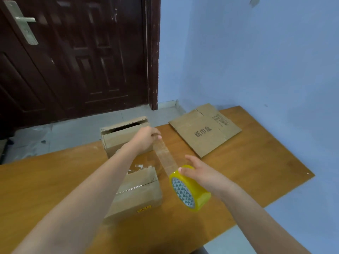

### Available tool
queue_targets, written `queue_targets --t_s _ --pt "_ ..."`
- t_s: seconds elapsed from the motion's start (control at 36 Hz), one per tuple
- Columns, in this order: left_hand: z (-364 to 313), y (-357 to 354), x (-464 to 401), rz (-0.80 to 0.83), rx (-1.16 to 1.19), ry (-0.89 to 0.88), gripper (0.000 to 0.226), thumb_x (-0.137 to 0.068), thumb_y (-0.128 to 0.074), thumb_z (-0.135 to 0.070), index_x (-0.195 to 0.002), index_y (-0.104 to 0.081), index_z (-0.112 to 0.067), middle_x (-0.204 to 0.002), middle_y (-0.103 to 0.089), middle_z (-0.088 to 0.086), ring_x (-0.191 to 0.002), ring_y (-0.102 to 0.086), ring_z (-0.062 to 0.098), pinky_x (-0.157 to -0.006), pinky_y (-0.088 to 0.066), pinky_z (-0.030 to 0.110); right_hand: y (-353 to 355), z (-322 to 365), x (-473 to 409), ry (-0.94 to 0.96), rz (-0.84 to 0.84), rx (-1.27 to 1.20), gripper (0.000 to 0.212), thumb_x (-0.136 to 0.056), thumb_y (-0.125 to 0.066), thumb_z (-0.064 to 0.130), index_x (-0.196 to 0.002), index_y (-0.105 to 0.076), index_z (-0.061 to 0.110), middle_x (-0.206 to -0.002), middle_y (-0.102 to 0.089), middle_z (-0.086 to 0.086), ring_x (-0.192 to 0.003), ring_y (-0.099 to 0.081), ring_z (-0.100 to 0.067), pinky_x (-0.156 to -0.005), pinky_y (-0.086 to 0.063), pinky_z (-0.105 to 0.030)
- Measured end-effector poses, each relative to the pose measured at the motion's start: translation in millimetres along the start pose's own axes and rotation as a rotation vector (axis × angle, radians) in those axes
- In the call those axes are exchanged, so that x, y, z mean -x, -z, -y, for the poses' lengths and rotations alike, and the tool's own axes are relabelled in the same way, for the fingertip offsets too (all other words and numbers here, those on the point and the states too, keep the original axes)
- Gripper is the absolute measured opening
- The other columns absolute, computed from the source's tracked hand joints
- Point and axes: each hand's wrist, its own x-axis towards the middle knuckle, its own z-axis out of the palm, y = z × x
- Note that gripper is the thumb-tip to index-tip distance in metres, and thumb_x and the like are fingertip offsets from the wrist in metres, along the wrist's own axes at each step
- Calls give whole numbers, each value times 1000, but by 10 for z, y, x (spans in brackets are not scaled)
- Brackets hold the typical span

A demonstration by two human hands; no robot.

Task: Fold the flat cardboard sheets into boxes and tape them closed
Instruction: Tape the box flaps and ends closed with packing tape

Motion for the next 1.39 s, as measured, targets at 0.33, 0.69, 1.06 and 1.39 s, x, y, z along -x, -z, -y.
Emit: queue_targets --t_s 0.33,0.69,1.06,1.39 --pt "236 -114 66 77 244 37 9 -91 -59 -22 -89 -63 -14 -84 -61 -2 -81 -58 15 -76 -48 27 -265 -513 44 -44 -107 -37 52 -76 -58 60 -120 -52 35 -121 -58 10 -112 -56 -12 -100 -47 -42" --pt "601 -526 272 -184 -104 -23 17 -96 -51 -20 -94 -67 -14 -82 -66 2 -74 -60 19 -69 -50 33 -583 -772 42 -23 27 -126 26 -92 -56 31 -116 -45 32 -102 -68 6 -94 -67 -12 -87 -54 -38" --pt "717 -730 232 -345 -94 -109 22 -96 -51 -21 -107 -70 -21 -105 -69 -4 -98 -55 18 -83 -33 32 -694 -974 -128 -19 85 -88 35 -87 -56 49 -118 -40 43 -106 -69 6 -98 -66 -15 -91 -50 -49" --pt "753 -825 268 -367 -206 -221 12 -88 -63 -18 -93 -74 -18 -84 -70 -1 -80 -57 22 -72 -37 34 -753 -1131 -156 -57 107 -92 27 -90 -56 42 -112 -40 44 -101 -71 3 -93 -68 -19 -88 -51 -51"
